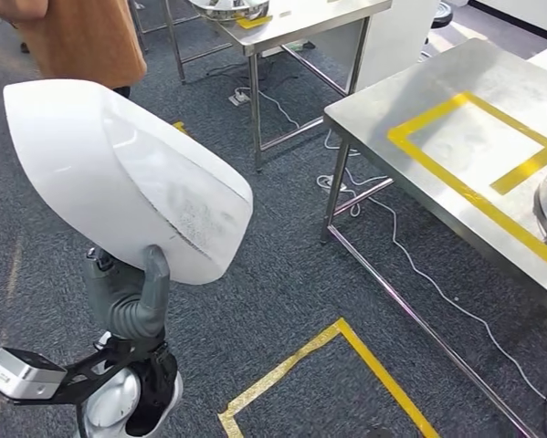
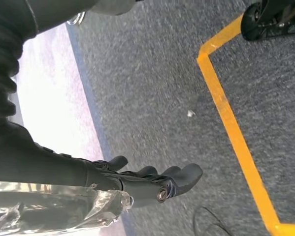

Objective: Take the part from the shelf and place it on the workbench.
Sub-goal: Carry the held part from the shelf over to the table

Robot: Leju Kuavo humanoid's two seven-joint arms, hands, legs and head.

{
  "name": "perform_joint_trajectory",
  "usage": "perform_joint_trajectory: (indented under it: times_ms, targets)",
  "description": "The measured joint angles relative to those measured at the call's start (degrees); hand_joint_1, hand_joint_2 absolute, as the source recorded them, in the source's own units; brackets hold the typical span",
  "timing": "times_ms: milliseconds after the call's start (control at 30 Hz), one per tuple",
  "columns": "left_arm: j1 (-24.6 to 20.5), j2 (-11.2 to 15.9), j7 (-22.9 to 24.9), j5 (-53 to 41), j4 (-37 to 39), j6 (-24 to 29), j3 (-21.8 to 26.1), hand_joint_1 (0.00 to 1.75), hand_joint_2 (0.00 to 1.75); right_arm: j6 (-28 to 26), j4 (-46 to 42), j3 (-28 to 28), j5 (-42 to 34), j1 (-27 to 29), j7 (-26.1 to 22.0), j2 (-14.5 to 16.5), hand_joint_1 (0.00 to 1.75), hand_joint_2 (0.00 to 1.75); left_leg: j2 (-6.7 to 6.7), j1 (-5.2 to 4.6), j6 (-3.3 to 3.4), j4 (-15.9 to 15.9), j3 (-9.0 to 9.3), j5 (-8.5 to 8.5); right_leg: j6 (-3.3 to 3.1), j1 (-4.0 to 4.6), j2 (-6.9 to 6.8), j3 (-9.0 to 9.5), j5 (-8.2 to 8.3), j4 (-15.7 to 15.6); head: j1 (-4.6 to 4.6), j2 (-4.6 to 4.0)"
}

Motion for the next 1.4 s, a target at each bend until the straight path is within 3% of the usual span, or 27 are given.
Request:
perform_joint_trajectory:
  times_ms: [67,133,200,267,300,333,400,467,500,567,633,667,733,767,800,833,867,933,1000,1067,1100,1167,1233,1300,1333,1400]
  targets:
    - [0.09,-0.02,0.00,-0.07,-0.01,-0.06,0.08,1.75,1.75,-0.04,0.01,0.00,-0.17,0.36,-0.05,0.00,0.00,1.75,0.58,-0.09,0.71,-0.25,0.00,0.21,0.66,-0.19,0.21,-0.29,0.14,-0.29,0.02,0.00]
    - [0.09,-0.08,0.00,-0.13,-0.01,-0.14,0.12,1.75,1.75,-0.04,0.01,0.00,-0.25,0.59,-0.03,0.00,0.00,1.75,1.42,-0.04,1.49,-0.39,0.11,0.33,1.14,-0.13,-1.79,-1.20,-1.15,1.50,0.30,-0.01]
    - [0.10,-0.12,0.00,-0.15,-0.01,-0.21,0.15,1.75,1.75,-0.04,0.01,0.00,-0.27,0.45,-0.03,0.00,0.00,1.75,2.47,-0.15,2.00,-0.43,0.17,0.27,1.38,0.00,-4.46,-4.08,-4.71,7.89,0.59,-0.01]
    - [0.13,-0.10,0.01,-0.13,-0.01,-0.30,0.16,1.75,1.75,-0.04,0.01,0.00,-0.33,0.36,-0.07,0.00,0.00,1.75,3.64,-0.36,2.19,-0.42,0.18,0.18,1.47,-0.01,-5.24,-7.42,-7.73,15.09,0.60,-0.01]
    - [0.14,-0.09,0.01,-0.13,-0.01,-0.35,0.16,1.75,1.75,-0.04,0.01,0.00,-0.38,0.40,-0.09,0.00,0.00,1.75,4.18,-0.43,2.23,-0.42,0.21,0.13,1.44,0.00,-5.31,-7.95,-7.84,16.36,0.62,-0.01]
    - [0.14,-0.09,0.01,-0.16,-0.01,-0.39,0.16,1.75,1.75,-0.03,0.01,0.00,-0.41,0.46,-0.09,0.00,0.00,1.75,4.67,-0.48,2.22,-0.41,0.28,0.08,1.34,0.02,-5.41,-7.24,-6.86,15.23,0.61,-0.01]
    - [0.12,-0.09,0.00,-0.35,-0.01,-0.45,0.16,1.75,1.75,-0.02,0.01,0.00,-0.43,0.48,-0.10,0.00,0.00,1.75,5.55,-0.54,2.02,-0.41,0.56,-0.10,1.01,0.18,-6.62,-2.98,-3.36,7.61,0.63,-0.01]
    - [0.09,-0.09,0.00,-0.53,-0.01,-0.49,0.16,1.75,1.75,-0.01,0.01,0.00,-0.43,0.31,-0.16,0.00,0.00,1.75,6.33,-0.76,1.52,-0.30,0.82,-0.36,0.57,0.55,-7.93,0.59,-1.27,1.28,0.57,-0.01]
    - [0.08,-0.09,0.00,-0.57,-0.01,-0.50,0.16,1.75,1.75,0.00,0.01,0.00,-0.43,0.25,-0.20,0.00,0.00,1.75,6.69,-0.84,1.25,-0.29,0.89,-0.42,0.36,0.74,-8.15,1.15,-1.08,0.16,0.55,-0.01]
    - [0.06,-0.10,0.00,-0.58,-0.01,-0.55,0.15,1.75,1.75,0.01,0.00,0.00,-0.43,0.30,-0.23,-0.02,0.00,1.75,7.33,-0.81,0.61,-0.39,0.94,-0.46,-0.19,0.86,-7.18,0.99,-0.93,0.01,0.54,-0.01]
    - [0.03,-0.12,0.00,-0.60,-0.01,-0.60,0.14,1.75,1.75,0.00,-0.01,-0.01,-0.43,0.42,-0.23,-0.05,0.00,1.75,6.32,-0.65,-0.13,0.76,0.52,-1.44,-0.83,0.63,-6.25,1.08,-0.62,-0.34,0.48,-0.01]
    - [0.03,-0.11,0.00,-0.60,-0.01,-0.61,0.14,1.75,1.75,0.00,-0.01,-0.02,-0.43,0.38,-0.23,-0.05,0.00,1.75,5.36,-0.59,-0.45,2.85,-0.41,-2.73,-1.10,0.43,-5.77,1.20,-0.44,-0.52,0.39,-0.01]
    - [0.06,-0.01,0.00,-0.60,-0.01,-0.63,0.15,1.75,1.75,0.00,-0.01,-0.02,-0.43,0.29,-0.24,-0.07,0.00,1.75,3.73,-0.54,-0.84,10.12,-3.97,-6.21,-1.37,0.28,-4.78,1.16,-0.35,-0.56,0.20,-0.01]
    - [0.10,0.05,0.00,-0.59,-0.01,-0.63,0.15,1.75,1.75,0.01,-0.01,-0.02,-0.43,0.29,-0.24,-0.07,0.00,1.75,3.53,-0.53,-0.93,13.52,-5.82,-7.35,-1.41,0.26,-4.21,1.14,-0.35,-0.56,0.18,-0.01]
    - [0.12,0.09,0.00,-0.59,-0.01,-0.63,0.16,1.75,1.75,0.01,0.00,-0.02,-0.43,0.34,-0.24,-0.07,0.00,1.75,3.45,-0.53,-0.98,15.44,-7.02,-7.48,-1.43,0.23,-3.62,1.13,-0.35,-0.55,0.15,-0.01]
    - [0.12,0.12,0.00,-0.59,-0.01,-0.63,0.16,1.75,1.75,0.01,0.01,-0.02,-0.43,0.39,-0.24,-0.07,0.00,1.75,3.43,-0.50,-0.98,15.23,-7.18,-6.46,-1.41,0.18,-3.02,1.14,-0.35,-0.55,0.17,-0.01]
    - [0.12,0.13,0.00,-0.59,-0.01,-0.63,0.16,1.75,1.75,0.01,0.01,-0.02,-0.43,0.42,-0.24,-0.07,0.00,1.75,3.28,-0.44,-0.98,12.80,-6.19,-4.49,-1.34,0.10,-2.37,1.16,-0.34,-0.54,0.18,-0.01]
    - [0.09,0.13,0.00,-0.59,-0.01,-0.63,0.16,1.75,1.75,0.01,0.01,-0.02,-0.43,0.38,-0.24,-0.07,0.00,1.75,1.58,-0.08,-1.06,5.06,-2.54,-0.59,-0.95,0.03,-1.09,1.08,-0.36,-0.37,0.14,0.00]
    - [0.10,0.10,0.01,-0.59,-0.01,-0.63,0.16,1.75,1.75,0.02,-0.01,-0.02,-0.42,0.36,-0.24,-0.07,0.00,1.75,-0.22,0.20,-0.78,0.22,-0.28,0.60,-0.29,0.03,-0.06,0.66,-0.36,-0.26,0.10,0.01]
    - [0.13,0.05,0.02,-0.59,-0.01,-0.61,0.16,1.75,1.75,0.04,0.00,-0.02,-0.41,0.60,-0.24,-0.07,0.00,1.75,-0.13,0.15,0.02,-0.48,-0.08,0.41,0.46,-0.15,0.72,0.24,-0.23,-0.50,0.01,0.01]
    - [0.12,0.02,0.02,-0.59,-0.01,-0.60,0.15,1.75,1.75,0.05,0.01,-0.02,-0.42,0.78,-0.24,-0.07,0.00,1.75,0.31,0.15,0.45,-0.58,-0.03,0.47,0.77,-0.22,0.45,0.13,-0.28,-0.43,-0.08,0.00]
    - [0.11,-0.07,0.02,-0.58,-0.01,-0.59,0.15,1.75,1.75,0.04,0.01,-0.02,-0.43,0.89,-0.24,-0.07,0.00,1.75,1.37,0.22,1.23,-0.77,0.18,0.55,1.21,-0.12,-2.04,-1.01,-1.78,1.84,0.21,0.00]
    - [0.14,-0.11,0.02,-0.57,-0.01,-0.58,0.15,1.75,1.75,0.03,0.01,-0.02,-0.43,0.73,-0.24,-0.06,0.00,1.75,2.59,0.03,1.69,-0.79,0.27,0.42,1.47,-0.03,-4.82,-4.33,-5.42,8.74,0.57,-0.01]
    - [0.21,-0.09,0.02,-0.53,-0.01,-0.58,0.16,1.75,1.75,0.04,0.01,-0.02,-0.44,0.68,-0.27,-0.05,0.00,1.75,3.86,-0.13,1.83,-0.78,0.33,0.29,1.67,-0.08,-5.41,-7.44,-7.70,15.03,0.58,0.00]
    - [0.24,-0.08,0.02,-0.50,-0.01,-0.58,0.15,1.75,1.75,0.04,0.01,-0.02,-0.47,0.75,-0.31,-0.05,0.00,1.75,4.40,-0.16,1.81,-0.77,0.41,0.20,1.72,-0.08,-5.45,-7.52,-7.20,15.27,0.60,0.00]
    - [0.26,-0.09,0.02,-0.43,-0.01,-0.61,0.14,1.75,1.75,0.05,0.01,-0.02,-0.51,0.92,-0.40,-0.07,0.00,1.75,5.37,-0.16,1.56,-0.75,0.76,-0.08,1.70,-0.08,-6.18,-4.20,-3.67,9.22,0.60,0.00]
